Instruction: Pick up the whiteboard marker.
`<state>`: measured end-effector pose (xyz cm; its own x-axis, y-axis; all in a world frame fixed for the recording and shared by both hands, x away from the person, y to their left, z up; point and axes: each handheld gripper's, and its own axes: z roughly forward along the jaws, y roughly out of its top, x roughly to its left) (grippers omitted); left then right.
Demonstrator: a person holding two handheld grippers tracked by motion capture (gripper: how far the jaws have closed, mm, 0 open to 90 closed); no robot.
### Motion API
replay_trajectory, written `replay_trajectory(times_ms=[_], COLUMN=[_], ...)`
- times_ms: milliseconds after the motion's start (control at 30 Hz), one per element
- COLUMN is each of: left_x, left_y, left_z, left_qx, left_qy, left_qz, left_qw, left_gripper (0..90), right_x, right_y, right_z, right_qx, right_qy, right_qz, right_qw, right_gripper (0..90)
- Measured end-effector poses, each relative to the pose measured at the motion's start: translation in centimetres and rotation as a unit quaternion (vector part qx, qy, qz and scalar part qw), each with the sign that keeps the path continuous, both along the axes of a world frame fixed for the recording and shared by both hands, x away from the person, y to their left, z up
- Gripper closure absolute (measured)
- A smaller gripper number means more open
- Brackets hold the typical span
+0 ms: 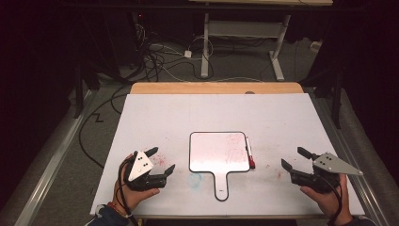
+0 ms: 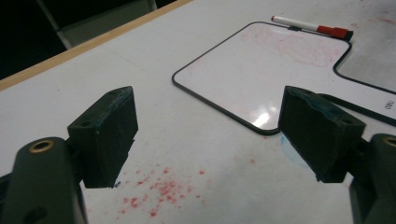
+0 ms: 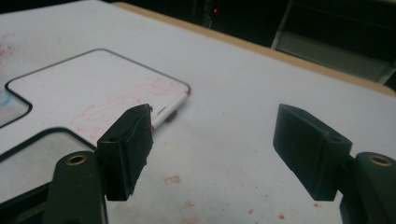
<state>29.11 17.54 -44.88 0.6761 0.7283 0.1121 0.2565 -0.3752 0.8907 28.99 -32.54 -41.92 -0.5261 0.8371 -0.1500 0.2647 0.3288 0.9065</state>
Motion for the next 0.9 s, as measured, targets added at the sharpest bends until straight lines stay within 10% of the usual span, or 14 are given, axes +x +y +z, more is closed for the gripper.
replay_trajectory(times_ms=[400,900], left_x=[0.3,1.0], left_y=[-0.2,-0.9], left_z=[-0.8,-1.5], left_qx=[0.015,0.041], left_qy=[0.021,0.033], left_qz=[-0.021,-0.026], left_qw=[0.9994,0.9983], left_gripper=[19.6,19.5], right_x=[1.1,5.3], right_y=[0.7,1.3], right_z=[-1.1,-1.3], right_qx=[-0.016,0.004], right_qy=[0.054,0.145], right_qz=[0.014,0.039], right_qw=[0.9983,0.9886], right_gripper=[28.3,34.8])
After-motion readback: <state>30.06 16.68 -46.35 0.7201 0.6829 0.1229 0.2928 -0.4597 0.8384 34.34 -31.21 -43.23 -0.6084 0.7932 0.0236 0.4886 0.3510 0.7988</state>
